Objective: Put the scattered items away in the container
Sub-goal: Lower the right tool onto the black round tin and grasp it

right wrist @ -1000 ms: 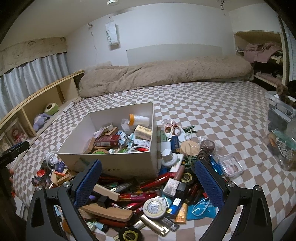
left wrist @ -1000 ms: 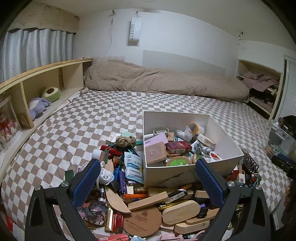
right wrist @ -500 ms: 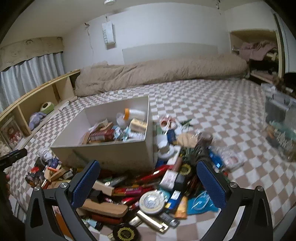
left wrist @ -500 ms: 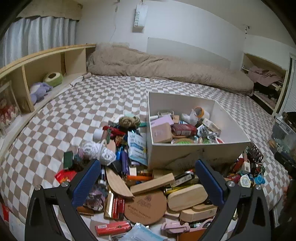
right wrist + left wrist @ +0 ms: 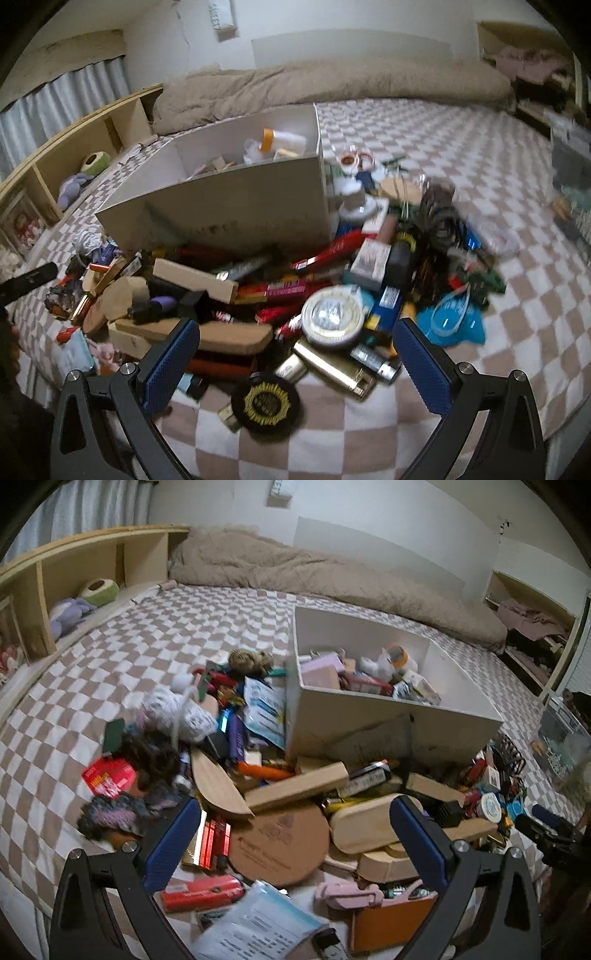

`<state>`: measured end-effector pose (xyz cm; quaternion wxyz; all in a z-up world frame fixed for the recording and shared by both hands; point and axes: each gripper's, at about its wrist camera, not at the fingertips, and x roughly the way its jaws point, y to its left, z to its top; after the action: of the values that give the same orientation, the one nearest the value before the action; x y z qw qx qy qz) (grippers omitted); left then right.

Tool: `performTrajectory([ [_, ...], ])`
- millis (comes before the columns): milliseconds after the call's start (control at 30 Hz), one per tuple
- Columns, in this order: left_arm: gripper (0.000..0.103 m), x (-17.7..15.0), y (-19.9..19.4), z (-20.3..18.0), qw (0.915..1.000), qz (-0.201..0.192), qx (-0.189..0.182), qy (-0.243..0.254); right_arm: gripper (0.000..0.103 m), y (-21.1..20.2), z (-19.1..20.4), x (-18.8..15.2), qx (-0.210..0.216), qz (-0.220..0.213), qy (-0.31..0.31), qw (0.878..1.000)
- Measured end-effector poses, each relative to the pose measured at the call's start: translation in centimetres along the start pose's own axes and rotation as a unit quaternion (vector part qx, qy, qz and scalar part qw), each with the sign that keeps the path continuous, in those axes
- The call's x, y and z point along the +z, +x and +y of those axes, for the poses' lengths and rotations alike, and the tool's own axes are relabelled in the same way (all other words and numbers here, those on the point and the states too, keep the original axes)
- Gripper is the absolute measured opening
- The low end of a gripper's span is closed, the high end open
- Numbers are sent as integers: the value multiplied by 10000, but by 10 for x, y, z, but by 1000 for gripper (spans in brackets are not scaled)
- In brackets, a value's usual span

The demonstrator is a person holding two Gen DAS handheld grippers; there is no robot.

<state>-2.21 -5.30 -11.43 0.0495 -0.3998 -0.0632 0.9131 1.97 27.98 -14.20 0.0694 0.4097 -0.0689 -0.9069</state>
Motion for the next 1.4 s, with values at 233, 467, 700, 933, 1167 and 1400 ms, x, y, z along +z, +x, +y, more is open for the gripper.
performTrajectory([
  [233,103,-8,14,-11,9985,364,-384,-141,103,5,1,-18,188,222,209,9994],
  [467,103,-11,20,-8,9969,565,-471,-294,96,7,2,-32,442,302,474,9974],
  [700,103,-11,24,-8,9940,682,-709,-472,79,15,3,-39,556,428,638,9955],
  [933,103,-10,28,-14,9904,776,-944,-643,56,31,-6,-48,868,723,1155,9869],
  [1167,103,-15,35,-21,9902,901,-888,-595,52,28,-7,-46,894,687,1195,9864],
  [1400,103,-18,43,-40,9939,842,-647,-306,52,30,-11,-46,1270,848,1490,9770],
])
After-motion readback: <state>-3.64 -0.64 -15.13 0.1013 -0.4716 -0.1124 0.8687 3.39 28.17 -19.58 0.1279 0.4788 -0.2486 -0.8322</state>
